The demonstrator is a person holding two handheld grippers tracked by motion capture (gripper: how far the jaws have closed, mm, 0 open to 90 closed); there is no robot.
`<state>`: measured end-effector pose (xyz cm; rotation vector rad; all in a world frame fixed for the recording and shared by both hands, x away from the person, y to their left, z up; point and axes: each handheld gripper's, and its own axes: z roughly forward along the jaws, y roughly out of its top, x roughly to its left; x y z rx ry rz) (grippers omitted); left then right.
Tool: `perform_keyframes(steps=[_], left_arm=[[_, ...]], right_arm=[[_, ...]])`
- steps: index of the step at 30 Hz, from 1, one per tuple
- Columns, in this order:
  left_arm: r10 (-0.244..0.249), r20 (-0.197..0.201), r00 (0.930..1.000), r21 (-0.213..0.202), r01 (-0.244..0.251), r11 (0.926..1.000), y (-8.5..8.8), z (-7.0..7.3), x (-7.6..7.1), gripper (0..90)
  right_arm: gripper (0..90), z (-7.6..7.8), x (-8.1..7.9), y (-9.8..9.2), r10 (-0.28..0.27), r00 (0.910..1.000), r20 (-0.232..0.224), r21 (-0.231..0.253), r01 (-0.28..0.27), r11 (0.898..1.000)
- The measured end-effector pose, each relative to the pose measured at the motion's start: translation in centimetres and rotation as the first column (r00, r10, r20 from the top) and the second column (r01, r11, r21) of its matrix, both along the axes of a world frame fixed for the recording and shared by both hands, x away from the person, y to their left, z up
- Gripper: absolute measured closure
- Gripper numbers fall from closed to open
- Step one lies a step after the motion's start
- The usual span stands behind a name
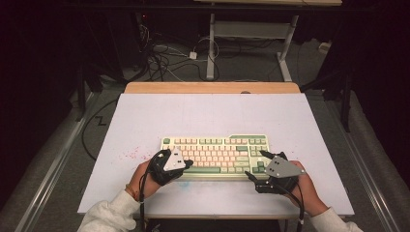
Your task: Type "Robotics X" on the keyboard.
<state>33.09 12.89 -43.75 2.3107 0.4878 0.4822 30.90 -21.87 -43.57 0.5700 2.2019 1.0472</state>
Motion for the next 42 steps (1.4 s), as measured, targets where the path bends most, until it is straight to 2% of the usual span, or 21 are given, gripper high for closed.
perform_keyframes(steps=[14,20,25,28,32,35,36,39,41,42], left_arm=[[0.040,0.019,0.9990,-0.022,-0.040,0.9990,1.1,0.4,0.4,87.4],[0.057,0.039,0.9976,-0.010,-0.057,0.9984,1.4,0.3,0.6,83.5],[0.061,0.061,0.9963,-0.009,-0.061,0.9981,1.7,0.2,0.7,75.0],[0.084,0.072,0.9939,-0.009,-0.083,0.9965,1.8,0.2,0.9,64.1],[0.108,0.081,0.9908,-0.037,-0.106,0.9937,2.2,0.2,1.1,49.5],[0.127,0.103,0.9866,-0.050,-0.122,0.9912,2.4,0.2,0.9,41.6],[0.134,0.122,0.9834,-0.046,-0.130,0.9905,2.4,0.2,0.9,36.5],[0.131,0.117,0.9845,-0.061,-0.124,0.9904,2.6,0.2,0.8,36.3],[0.131,0.117,0.9844,-0.062,-0.124,0.9903,2.6,0.1,0.7,35.6],[0.144,0.122,0.9821,-0.065,-0.137,0.9885,2.6,0.0,0.6,34.7]], right_arm=[[21.4,0.1,0.0,-0.1,-0.002,1.0000,0.000,0.006,0.002,1.000],[21.4,0.1,0.0,-0.1,-0.002,1.0000,-0.002,0.008,0.002,1.000],[23.7,0.2,0.1,-0.1,-0.008,0.9998,-0.018,0.020,0.009,1.000],[24.7,0.3,0.1,-0.2,-0.006,0.9995,-0.031,0.029,0.007,1.000],[25.0,0.4,0.1,-0.4,0.005,0.9989,-0.047,0.051,-0.003,0.999],[31.2,0.5,0.1,-0.5,0.006,0.9988,-0.049,0.064,-0.002,0.998],[34.1,0.6,0.1,-0.6,0.006,0.9988,-0.048,0.069,-0.002,0.998],[50.3,0.7,0.2,-0.7,0.019,0.9984,-0.054,0.076,-0.014,0.997],[60.4,0.7,0.3,-0.8,0.032,0.9966,-0.076,0.078,-0.026,0.997],[66.3,0.7,0.4,-0.9,0.036,0.9958,-0.084,0.074,-0.029,0.997]])
